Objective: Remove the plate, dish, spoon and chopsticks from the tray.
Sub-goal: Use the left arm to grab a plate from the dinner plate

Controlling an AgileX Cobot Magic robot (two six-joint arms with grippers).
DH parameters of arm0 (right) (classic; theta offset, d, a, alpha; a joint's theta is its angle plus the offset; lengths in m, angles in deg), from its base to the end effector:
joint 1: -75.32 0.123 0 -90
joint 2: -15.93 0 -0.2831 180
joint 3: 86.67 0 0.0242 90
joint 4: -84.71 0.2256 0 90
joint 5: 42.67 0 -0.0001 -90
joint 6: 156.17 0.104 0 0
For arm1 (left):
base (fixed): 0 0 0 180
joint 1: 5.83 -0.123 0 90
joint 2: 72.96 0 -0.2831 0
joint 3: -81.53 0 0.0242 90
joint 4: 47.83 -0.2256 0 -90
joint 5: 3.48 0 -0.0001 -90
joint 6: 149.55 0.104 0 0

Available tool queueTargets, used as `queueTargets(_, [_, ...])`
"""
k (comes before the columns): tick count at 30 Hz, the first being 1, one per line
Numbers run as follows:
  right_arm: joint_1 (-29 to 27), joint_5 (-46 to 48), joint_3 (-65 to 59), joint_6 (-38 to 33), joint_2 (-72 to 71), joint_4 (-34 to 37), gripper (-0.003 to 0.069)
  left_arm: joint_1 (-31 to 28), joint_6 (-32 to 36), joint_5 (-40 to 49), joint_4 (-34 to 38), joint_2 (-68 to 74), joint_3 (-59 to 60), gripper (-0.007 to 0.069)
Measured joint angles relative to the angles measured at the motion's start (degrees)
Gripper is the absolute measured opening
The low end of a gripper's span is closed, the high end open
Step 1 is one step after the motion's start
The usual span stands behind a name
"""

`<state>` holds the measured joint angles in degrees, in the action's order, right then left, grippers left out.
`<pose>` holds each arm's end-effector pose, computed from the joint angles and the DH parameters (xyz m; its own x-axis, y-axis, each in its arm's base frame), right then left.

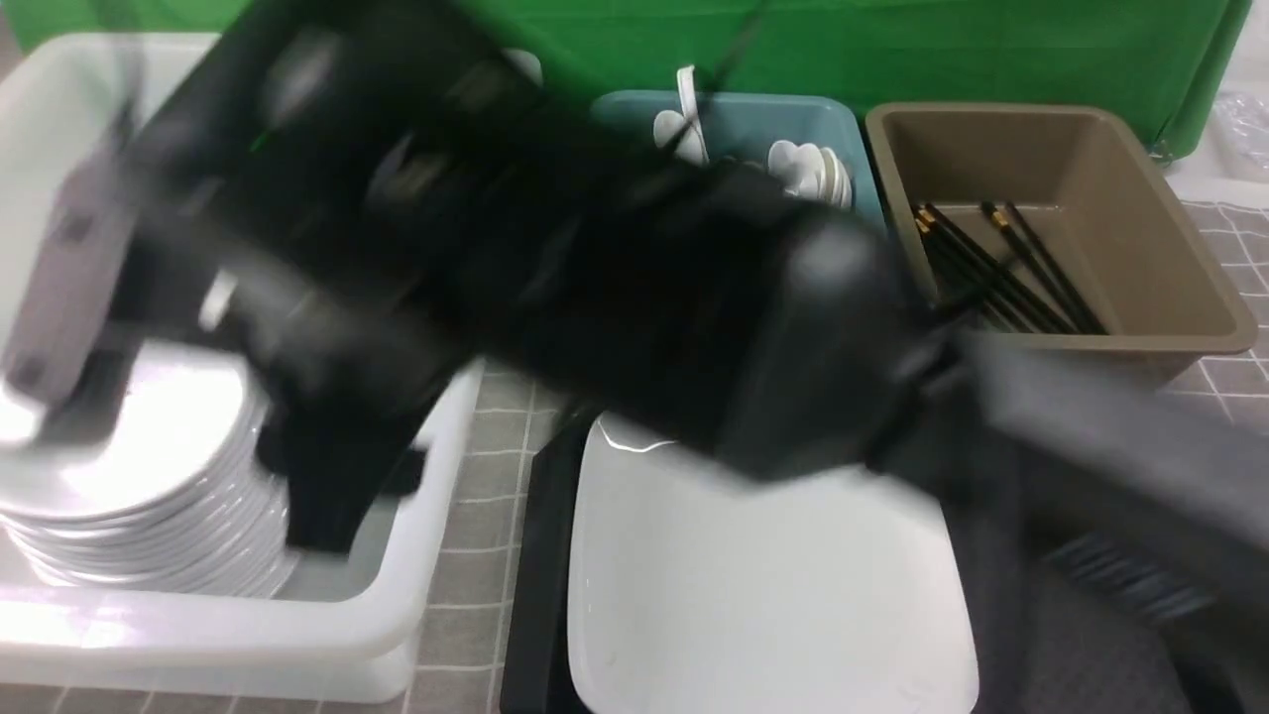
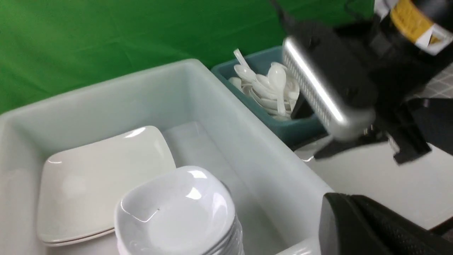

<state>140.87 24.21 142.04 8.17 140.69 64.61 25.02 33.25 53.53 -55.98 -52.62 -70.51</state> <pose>0.2103 0.3830 0.3561 0.0195 -0.8835 -0.4680 -0.8468 0.2343 -0.4776 -0.0052 0.0175 0.3626 -0.1692 0.2472 -0.9541 0.4354 0.8872 0.1526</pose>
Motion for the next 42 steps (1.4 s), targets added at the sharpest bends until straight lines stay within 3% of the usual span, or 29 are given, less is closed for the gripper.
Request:
queueTargets(3, [-3.48, 0.00, -7.95, 7.49, -7.36, 0.00, 0.0246, 0.00, 4.15, -1.14, 3.02, 7.13, 0.00, 0.0020])
queueTargets(4, [-3.48, 0.00, -7.95, 7.49, -7.36, 0.00, 0.0246, 0.00, 4.57, -1.22, 3.50, 7.62, 0.00, 0.0020])
queueTargets(5, [-5.43, 0.00, -15.21, 11.35, -12.71, 0.41, 0.0170, 0.00, 8.52, -1.41, 5.73, 12.11, 0.00, 0.0020])
queueTargets(8, [-7.71, -0.05, -27.77, 15.67, -21.99, 0.81, 0.0123, 0.44, 13.78, -1.41, 8.93, 18.37, 0.00, 0.0020])
queueTargets(15, [-9.23, -0.42, -56.31, 25.53, -46.30, 0.85, 0.0123, 7.72, 22.03, -4.46, 10.68, 32.95, 0.00, 0.0020])
queueTargets(18, [-9.23, -4.09, -68.70, 32.44, -60.10, 2.07, 0.0127, 13.65, 28.71, -8.66, 10.68, 44.62, -0.06, 0.0020])
queueTargets(22, [-9.23, -7.78, -76.69, 38.16, -72.69, 2.68, 0.0131, 18.65, 37.08, -12.87, 10.74, 57.28, -0.06, 0.0020])
queueTargets(26, [-9.23, -8.03, -79.35, 39.69, -80.38, 3.24, 0.0133, 20.06, 42.16, -17.61, 10.74, 64.55, -0.06, 0.0029])
queueTargets(31, [-9.23, -7.96, -79.89, 40.15, -87.66, 4.27, 0.0134, 20.14, 49.67, -19.71, 11.15, 71.20, -0.10, 0.0117])
queueTargets(38, [-9.23, -7.78, -79.88, 39.06, -90.81, 4.61, 0.0143, 20.14, 55.74, -20.66, 11.79, 78.33, -0.10, 0.0384])
queueTargets(42, [-9.23, -7.78, -79.88, 37.32, -90.81, 4.61, 0.0144, 20.14, 57.32, -21.93, 9.64, 79.57, -0.10, 0.0449])
